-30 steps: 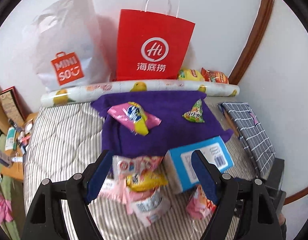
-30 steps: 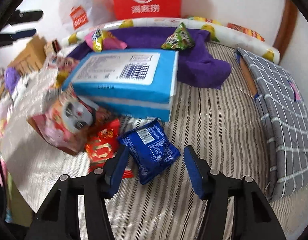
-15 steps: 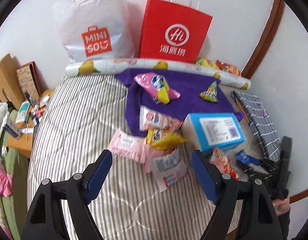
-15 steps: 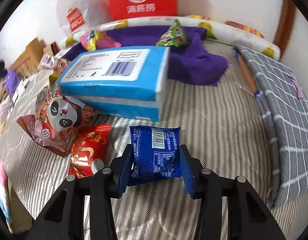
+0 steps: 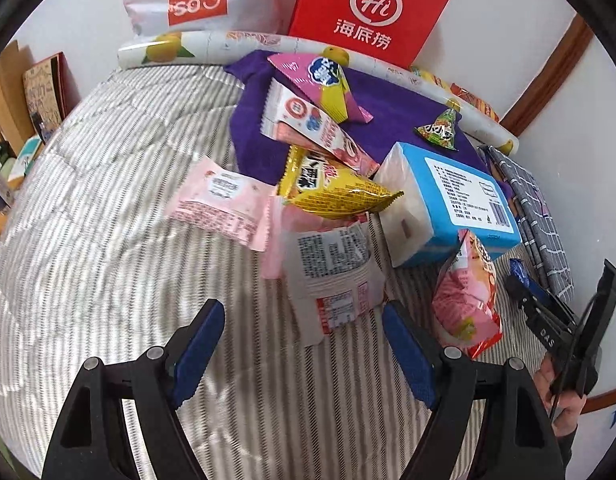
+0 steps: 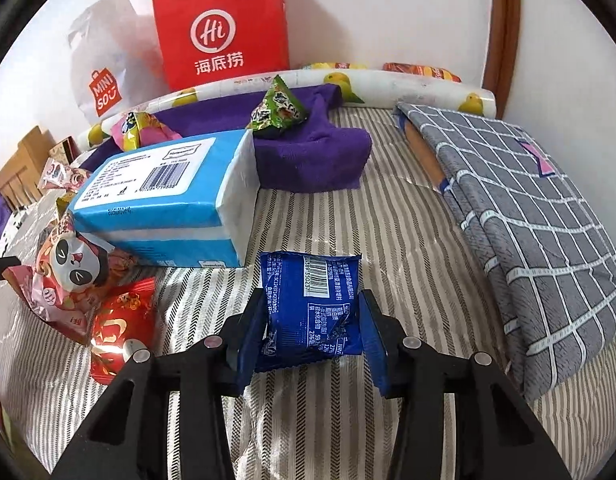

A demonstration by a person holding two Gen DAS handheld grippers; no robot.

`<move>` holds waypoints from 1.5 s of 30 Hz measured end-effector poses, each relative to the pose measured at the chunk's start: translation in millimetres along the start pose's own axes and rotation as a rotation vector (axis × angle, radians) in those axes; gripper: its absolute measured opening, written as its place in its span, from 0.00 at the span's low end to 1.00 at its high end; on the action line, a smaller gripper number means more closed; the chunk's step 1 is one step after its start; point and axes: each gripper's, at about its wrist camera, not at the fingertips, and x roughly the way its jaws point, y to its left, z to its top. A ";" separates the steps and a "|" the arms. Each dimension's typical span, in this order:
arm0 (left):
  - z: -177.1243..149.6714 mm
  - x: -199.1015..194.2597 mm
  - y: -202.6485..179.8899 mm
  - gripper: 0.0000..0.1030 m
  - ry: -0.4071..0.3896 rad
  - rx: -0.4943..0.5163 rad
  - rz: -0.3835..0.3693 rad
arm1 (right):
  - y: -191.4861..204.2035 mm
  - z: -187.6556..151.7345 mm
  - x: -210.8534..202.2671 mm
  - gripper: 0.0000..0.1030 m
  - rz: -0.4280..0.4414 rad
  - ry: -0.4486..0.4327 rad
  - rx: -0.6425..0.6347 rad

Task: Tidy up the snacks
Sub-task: 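Grasp the blue snack bag with the right tool while the left tool grasps the white packet, then lift and carry the blue bag and white packet over the purple towel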

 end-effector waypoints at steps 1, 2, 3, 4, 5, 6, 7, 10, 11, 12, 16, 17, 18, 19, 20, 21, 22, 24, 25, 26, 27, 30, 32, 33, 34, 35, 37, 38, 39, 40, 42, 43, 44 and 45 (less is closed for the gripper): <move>1.1 4.1 -3.6 0.78 0.001 -0.005 0.001 | -0.2 0.7 1.1 0.44 0.015 0.001 -0.002; 1.5 7.0 -6.4 0.78 0.001 -0.008 0.003 | -0.5 1.7 2.9 0.44 0.029 0.007 -0.002; 1.4 11.5 -10.4 0.78 0.003 -0.010 0.009 | -0.8 2.3 4.8 0.44 0.035 0.014 0.000; 1.9 16.0 -13.6 0.78 0.007 -0.011 0.015 | -0.6 2.6 6.8 0.44 0.040 0.024 0.003; 1.7 19.8 -15.8 0.78 0.013 -0.009 0.018 | -1.2 2.3 8.0 0.44 0.045 0.031 0.008; 1.2 24.3 -18.4 0.78 0.020 -0.007 0.022 | -2.0 2.0 7.3 0.44 0.052 0.029 0.013; 1.1 29.0 -21.8 0.77 0.018 -0.010 0.046 | -2.2 1.3 6.6 0.45 0.059 0.025 0.018; 3.2 30.9 -28.8 0.76 -0.017 -0.007 0.075 | -5.9 1.0 7.1 0.45 0.082 0.024 0.036; 4.2 32.2 -29.9 0.72 -0.014 -0.007 0.076 | -6.8 0.7 7.4 0.45 0.088 0.024 0.041; 5.4 33.2 -30.0 0.69 -0.013 -0.009 0.082 | -7.5 0.5 7.5 0.45 0.093 0.024 0.046; 6.0 30.5 -28.6 0.45 -0.017 0.000 0.091 | -7.4 0.1 6.9 0.45 0.099 0.021 0.052; 5.1 28.9 -27.3 0.38 -0.014 0.004 0.082 | -7.1 0.0 6.8 0.45 0.098 0.020 0.051; 4.5 27.0 -25.7 0.37 -0.011 0.004 0.074 | -6.5 -0.2 6.7 0.45 0.095 0.019 0.050; 2.7 22.7 -22.9 0.34 -0.014 0.004 0.068 | -6.0 -0.6 6.3 0.45 0.092 0.018 0.048; 0.9 19.6 -21.7 0.32 -0.016 0.009 0.070 | -5.0 -0.7 5.8 0.45 0.086 0.015 0.044; 0.0 17.2 -21.1 0.31 -0.019 0.014 0.071 | -3.9 -0.8 5.3 0.45 0.080 0.013 0.039; -2.0 13.1 -19.4 0.30 -0.022 0.019 0.071 | -3.1 -0.8 4.7 0.45 0.075 0.010 0.034; -7.1 4.5 -15.6 0.29 -0.027 0.020 0.062 | -1.4 -0.9 2.9 0.45 0.064 0.004 0.025; -8.9 0.9 -13.7 0.28 -0.030 0.020 0.055 | -0.2 -1.3 0.9 0.44 0.056 -0.003 0.020; -10.8 -2.8 -12.1 0.28 -0.034 0.022 0.050 | 0.8 -1.9 -1.5 0.44 0.048 -0.009 0.016; -12.7 -5.9 -10.2 0.28 -0.037 0.023 0.049 | 2.0 -2.8 -5.0 0.44 0.038 -0.017 0.014; -18.0 -17.8 -3.8 0.27 -0.057 0.022 0.041 | 6.7 -6.1 -16.7 0.44 0.052 -0.027 0.014; -20.0 -25.1 -2.0 0.27 -0.071 0.025 0.027 | 12.4 -7.6 -26.5 0.44 0.058 -0.038 0.007; -20.0 -27.4 -2.2 0.27 -0.076 0.028 0.021 | 16.2 -7.8 -32.2 0.44 0.058 -0.044 -0.001; -19.0 -30.6 -3.0 0.27 -0.084 0.030 0.008 | 19.5 -7.1 -36.6 0.44 0.057 -0.046 -0.006; -17.9 -32.7 -4.1 0.27 -0.088 0.033 -0.002 | 23.1 -6.2 -41.8 0.44 0.059 -0.049 -0.011; -13.4 -38.9 -8.3 0.27 -0.105 0.046 -0.020 | 31.0 -1.9 -54.3 0.44 0.069 -0.068 -0.023; -11.2 -42.0 -10.8 0.27 -0.114 0.054 -0.026 | 34.9 0.9 -60.8 0.44 0.072 -0.079 -0.031; -9.2 -45.0 -13.2 0.27 -0.123 0.062 -0.031 | 38.0 3.5 -65.8 0.44 0.070 -0.087 -0.037; -6.6 -48.8 -16.3 0.27 -0.134 0.071 -0.039 | 41.2 6.8 -71.0 0.44 0.066 -0.096 -0.044; -0.7 -55.2 -22.2 0.27 -0.153 0.084 -0.056 | 48.1 15.3 -81.4 0.44 0.058 -0.120 -0.056; 4.0 -58.4 -25.1 0.27 -0.162 0.091 -0.065 | 51.0 20.0 -86.1 0.44 0.057 -0.132 -0.060; 7.2 -60.1 -26.4 0.27 -0.168 0.095 -0.069 | 52.9 23.8 -89.5 0.44 0.058 -0.141 -0.060; 9.8 -61.8 -27.3 0.27 -0.173 0.098 -0.071 | 55.2 29.0 -93.1 0.44 0.062 -0.150 -0.060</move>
